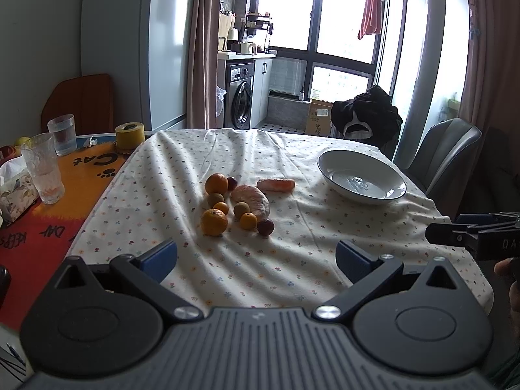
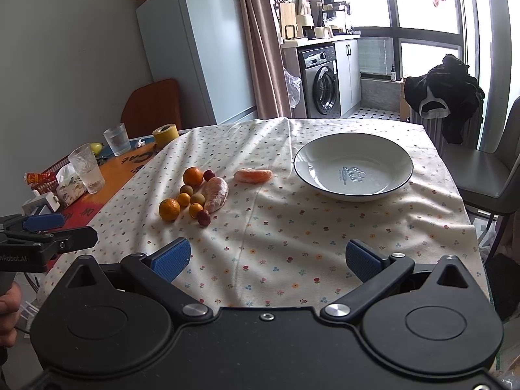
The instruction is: Organize fruits
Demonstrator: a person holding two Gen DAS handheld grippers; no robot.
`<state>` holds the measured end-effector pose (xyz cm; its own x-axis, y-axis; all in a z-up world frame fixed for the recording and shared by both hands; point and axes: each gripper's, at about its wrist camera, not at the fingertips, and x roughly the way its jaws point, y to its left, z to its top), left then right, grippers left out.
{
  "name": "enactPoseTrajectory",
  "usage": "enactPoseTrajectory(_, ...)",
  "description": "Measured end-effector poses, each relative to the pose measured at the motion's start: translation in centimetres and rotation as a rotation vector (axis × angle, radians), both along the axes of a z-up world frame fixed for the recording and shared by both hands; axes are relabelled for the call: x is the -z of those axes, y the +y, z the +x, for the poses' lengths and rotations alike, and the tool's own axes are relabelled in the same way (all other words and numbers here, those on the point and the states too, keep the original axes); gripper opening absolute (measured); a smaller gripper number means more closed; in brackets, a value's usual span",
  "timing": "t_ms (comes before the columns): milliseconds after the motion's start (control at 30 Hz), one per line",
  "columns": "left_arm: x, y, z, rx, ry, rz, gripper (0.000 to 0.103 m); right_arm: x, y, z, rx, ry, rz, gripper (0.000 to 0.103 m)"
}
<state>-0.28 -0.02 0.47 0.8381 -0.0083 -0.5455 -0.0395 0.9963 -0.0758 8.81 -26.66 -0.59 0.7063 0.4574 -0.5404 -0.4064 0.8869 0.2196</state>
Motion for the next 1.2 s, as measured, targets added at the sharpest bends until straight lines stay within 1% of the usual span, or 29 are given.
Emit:
enactPoseTrajectory(467,0.3,0.6,0.1,0.002,0.000,0.003,0.103,0.2,-0.1,0.3,-0.002,0.002,-0.015,0.103)
enactPoseTrajectory(700,1.1,0.9,0.7,-0.010,0.009,0.008,0.103,0.8,0.1,0.8,0.002,0.005,0.007,0.103)
enactPoseTrajectory(833,1.5,1.3,1.4,-0.017,0.012,0.007,0.103,1.1,0.5,1.4,-0.017,-0.001,0.007,0.103)
enactPoseTrajectory(1000,2.1,1.5,2.1,-0.038,0.010,0.030,0.103,1.7,1.2,2.4,-0.040,0.015,0.026,0.103)
enactPoseTrajectory(1200,3.1,2.4,3.2,-0.047,0.021,-0.001,0.102,2.4,2.6,3.4,-0.074,0.031,0.033,0.103)
